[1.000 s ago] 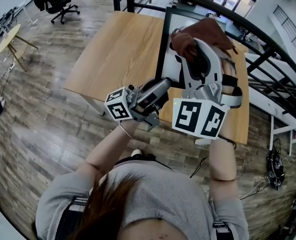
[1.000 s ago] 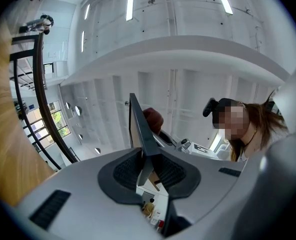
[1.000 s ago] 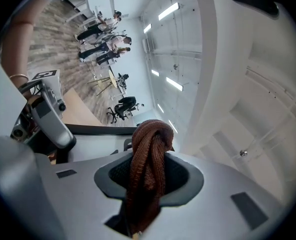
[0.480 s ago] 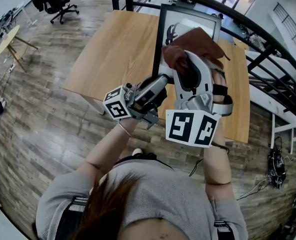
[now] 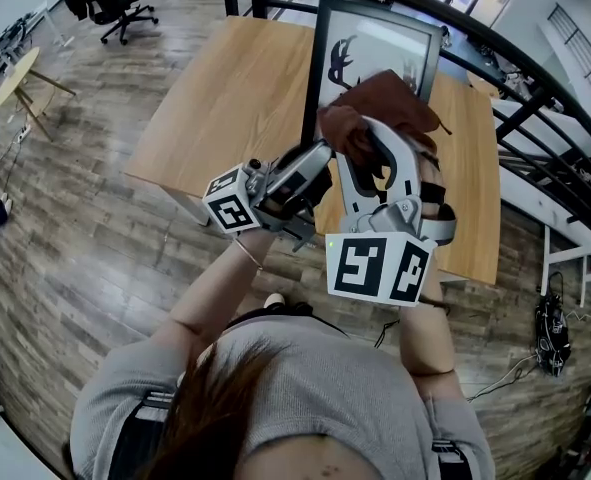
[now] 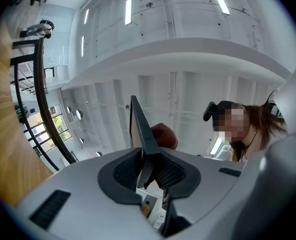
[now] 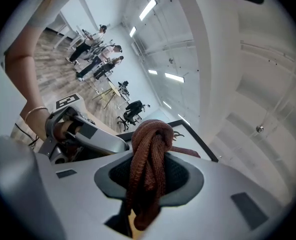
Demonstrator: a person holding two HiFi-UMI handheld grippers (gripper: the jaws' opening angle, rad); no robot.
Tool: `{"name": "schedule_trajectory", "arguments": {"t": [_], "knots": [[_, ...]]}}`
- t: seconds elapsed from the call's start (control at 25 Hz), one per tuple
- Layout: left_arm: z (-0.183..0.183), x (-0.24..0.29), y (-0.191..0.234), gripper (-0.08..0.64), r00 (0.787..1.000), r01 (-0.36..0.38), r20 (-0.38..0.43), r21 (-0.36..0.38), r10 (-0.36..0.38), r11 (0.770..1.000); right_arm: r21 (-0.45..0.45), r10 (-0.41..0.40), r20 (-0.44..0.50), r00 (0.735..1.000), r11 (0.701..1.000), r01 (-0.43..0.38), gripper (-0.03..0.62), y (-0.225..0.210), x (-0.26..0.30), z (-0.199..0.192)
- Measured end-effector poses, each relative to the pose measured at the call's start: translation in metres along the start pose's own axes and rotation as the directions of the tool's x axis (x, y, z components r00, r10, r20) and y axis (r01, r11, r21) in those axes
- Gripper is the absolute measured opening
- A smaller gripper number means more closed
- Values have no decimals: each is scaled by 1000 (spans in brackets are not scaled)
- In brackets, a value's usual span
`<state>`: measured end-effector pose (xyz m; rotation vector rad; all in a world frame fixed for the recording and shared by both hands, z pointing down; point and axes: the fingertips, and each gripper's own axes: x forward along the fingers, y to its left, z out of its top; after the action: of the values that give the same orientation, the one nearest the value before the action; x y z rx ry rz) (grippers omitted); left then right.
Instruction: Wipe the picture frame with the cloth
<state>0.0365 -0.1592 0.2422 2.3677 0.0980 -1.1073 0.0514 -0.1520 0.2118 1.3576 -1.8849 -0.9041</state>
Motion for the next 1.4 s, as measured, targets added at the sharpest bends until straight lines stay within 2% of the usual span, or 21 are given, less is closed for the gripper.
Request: {"name": "schedule_trajectory", "arguments": {"t": [0.28,0.36,0.48,0.52,0.56,0.6,0.64,0.68,0.76,0.84,0.92,1.0,1.08,1.16,1.4], "knots": [[-2,-1,9,74,1000,-9,18,-22,9,1000,80,71,0,997,994,-71,133,14,-6,-9],[-4,-3,13,74,1000,-17,12,-29,17,999,101,62,10,998,993,-62,133,10,-7,-9],[-4,-2,12,74,1000,-22,9,-47,22,999,131,6,85,996,991,-17,133,-18,-15,2],[-4,-2,10,74,1000,-22,11,-53,22,998,179,-24,113,993,984,4,133,-31,-21,6],[-4,-1,8,74,1000,-20,15,-58,21,998,264,-69,130,989,964,32,133,-46,-28,7],[-4,-1,6,74,1000,-18,18,-63,19,998,360,-121,127,984,931,68,133,-62,-36,5],[-3,-1,5,74,1000,-16,21,-67,17,998,415,-169,109,980,903,109,133,-79,-42,2],[-3,-1,4,74,1000,-14,22,-69,15,998,415,-209,87,974,897,155,133,-96,-48,-1],[-2,-2,3,74,1000,-12,19,-70,13,998,330,-287,49,957,909,255,133,-129,-55,-6],[-1,-3,2,74,1000,-8,10,-69,9,998,247,-355,23,935,908,339,133,-159,-53,-11],[-1,-3,1,74,1000,-3,3,-69,3,998,179,-400,9,917,902,392,133,-181,-42,-14],[-2,-2,0,74,1000,4,-5,-72,-4,997,67,-430,-7,903,901,429,133,-194,-28,-15],[-2,0,-2,74,1000,12,-12,-76,-13,997,-65,-440,-30,898,897,437,133,-198,-14,-14],[-3,1,-4,74,1000,18,-14,-79,-19,997,-136,-424,-45,905,900,415,133,-195,-1,-14],[-5,1,-9,74,1000,26,-4,-83,-26,996,-138,-346,-53,937,932,336,133,-166,14,-19]]}}
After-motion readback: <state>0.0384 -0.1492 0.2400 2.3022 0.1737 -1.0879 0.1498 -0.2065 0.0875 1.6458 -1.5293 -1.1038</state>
